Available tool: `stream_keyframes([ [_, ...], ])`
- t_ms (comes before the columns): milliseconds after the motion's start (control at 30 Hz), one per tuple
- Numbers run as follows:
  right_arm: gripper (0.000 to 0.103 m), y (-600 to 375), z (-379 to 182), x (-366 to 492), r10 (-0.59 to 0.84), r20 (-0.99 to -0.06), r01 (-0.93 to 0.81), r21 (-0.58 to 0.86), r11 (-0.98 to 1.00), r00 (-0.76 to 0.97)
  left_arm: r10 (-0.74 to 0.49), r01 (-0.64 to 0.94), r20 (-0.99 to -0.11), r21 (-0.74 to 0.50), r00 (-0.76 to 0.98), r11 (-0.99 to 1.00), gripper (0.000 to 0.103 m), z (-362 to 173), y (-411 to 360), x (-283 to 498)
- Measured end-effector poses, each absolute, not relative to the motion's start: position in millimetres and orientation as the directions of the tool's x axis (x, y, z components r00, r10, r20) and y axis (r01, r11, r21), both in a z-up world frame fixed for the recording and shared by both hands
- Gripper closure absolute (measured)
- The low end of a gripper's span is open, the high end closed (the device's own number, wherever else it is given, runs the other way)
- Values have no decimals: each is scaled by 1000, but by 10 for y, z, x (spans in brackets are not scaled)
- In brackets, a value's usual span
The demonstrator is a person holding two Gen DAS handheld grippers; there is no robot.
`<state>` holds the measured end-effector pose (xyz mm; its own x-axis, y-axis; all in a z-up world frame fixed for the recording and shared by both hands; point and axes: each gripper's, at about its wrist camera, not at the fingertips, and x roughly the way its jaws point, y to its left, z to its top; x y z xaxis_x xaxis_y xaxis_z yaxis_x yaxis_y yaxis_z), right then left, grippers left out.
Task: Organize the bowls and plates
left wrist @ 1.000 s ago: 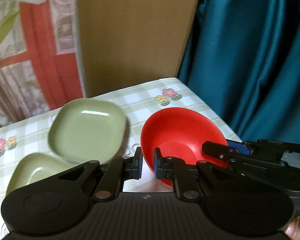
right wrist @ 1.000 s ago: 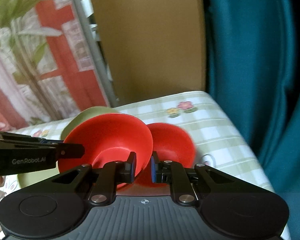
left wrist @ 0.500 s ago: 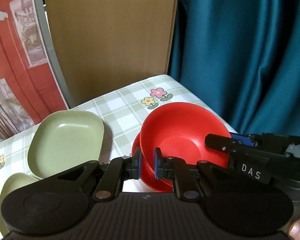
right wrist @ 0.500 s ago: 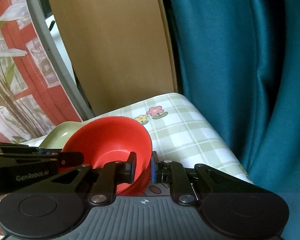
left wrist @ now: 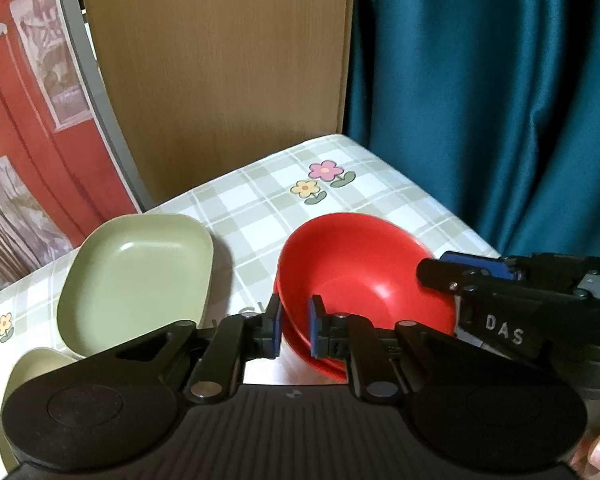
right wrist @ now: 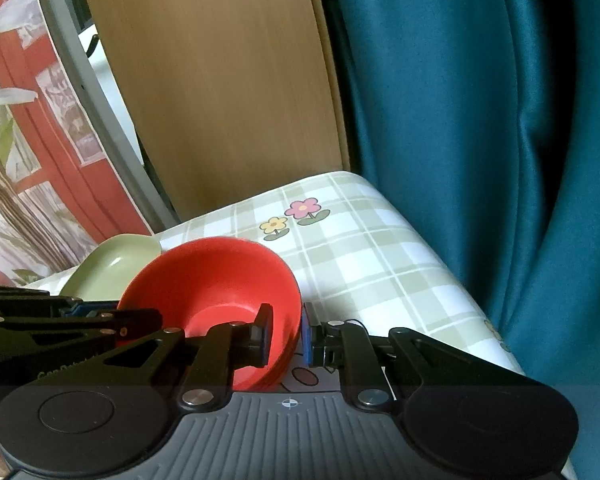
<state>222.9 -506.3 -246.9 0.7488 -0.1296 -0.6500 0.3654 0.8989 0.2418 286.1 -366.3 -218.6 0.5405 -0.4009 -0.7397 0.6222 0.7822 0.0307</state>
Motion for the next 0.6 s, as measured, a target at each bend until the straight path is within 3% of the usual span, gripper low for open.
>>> stream_keyframes([
  [167, 88, -5043, -2457, 2211, -139, -653, 367, 226, 903, 745, -406, 615, -748, 4, 525, 788, 68, -2214, -3595, 2888],
  [600, 84, -4934, -2300, 2148, -194, -644, 399, 188, 897, 740, -400, 574, -720, -3, 567, 819, 67, -2043, -2984, 2925],
])
